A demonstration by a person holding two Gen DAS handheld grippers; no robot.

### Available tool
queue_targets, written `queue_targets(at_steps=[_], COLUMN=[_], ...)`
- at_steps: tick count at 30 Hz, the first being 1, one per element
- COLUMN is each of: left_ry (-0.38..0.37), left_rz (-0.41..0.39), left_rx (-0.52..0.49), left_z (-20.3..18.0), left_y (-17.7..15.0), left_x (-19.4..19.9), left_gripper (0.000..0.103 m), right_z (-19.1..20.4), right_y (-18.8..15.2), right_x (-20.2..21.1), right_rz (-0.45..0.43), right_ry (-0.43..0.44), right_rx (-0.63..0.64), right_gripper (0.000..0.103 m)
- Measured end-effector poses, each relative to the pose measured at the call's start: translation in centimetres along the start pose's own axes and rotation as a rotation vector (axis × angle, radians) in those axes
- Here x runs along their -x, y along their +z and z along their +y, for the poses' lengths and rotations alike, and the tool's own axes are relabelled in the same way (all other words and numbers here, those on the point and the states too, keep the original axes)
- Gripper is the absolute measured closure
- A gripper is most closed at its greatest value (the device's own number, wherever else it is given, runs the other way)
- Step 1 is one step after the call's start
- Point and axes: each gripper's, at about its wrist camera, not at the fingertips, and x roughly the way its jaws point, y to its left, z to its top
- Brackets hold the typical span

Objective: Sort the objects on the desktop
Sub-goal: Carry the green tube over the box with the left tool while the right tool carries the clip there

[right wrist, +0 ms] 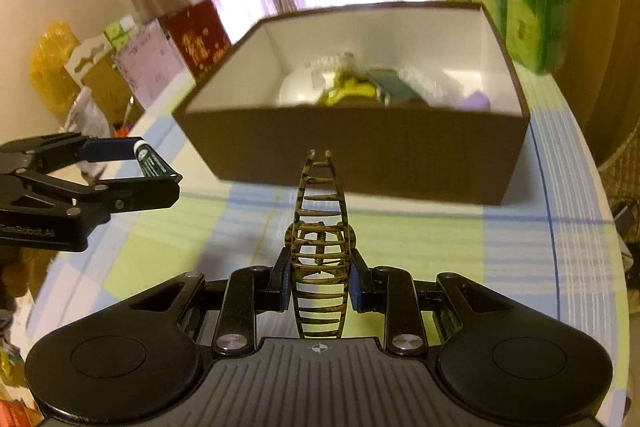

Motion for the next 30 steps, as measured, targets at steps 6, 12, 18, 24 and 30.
queue_targets(at_steps=[6, 12, 18, 24, 30], left_ry=[0.011, 0.027, 0.013, -0.03, -0.05], left_rz=[-0.044, -0.091, -0.118, -0.093, 0.009], left_rx=[-0.008, -0.037, -0.081, -0.111, -0.107], left_z=[1.6, 3.1, 4.0, 4.9, 5.8], left_y=[2.5, 5.5, 8.8, 11.4, 12.0], left_x=[-0.3, -1.0, -3.3, -6.8, -11.7], left_gripper=[0.022, 0.022, 0.022, 0.022, 0.022], right_z=[-0.7, -1.6, -2.1, -3.2, -4.7], right_y=[3.4, 7.3, 12.1, 15.0, 15.1], right_x=[0.1, 0.1, -0.9, -4.1, -8.5], right_rz=[-0.039, -0.101, -0.172, -0.145, -0.045], right_ry=[0.031, 0.038, 0.009, -0.022, -0.019], right_rx=[-0.008, 0.01, 0.07, 0.1, 0.068], right_gripper=[0.079, 0.079, 0.079, 0.079, 0.079])
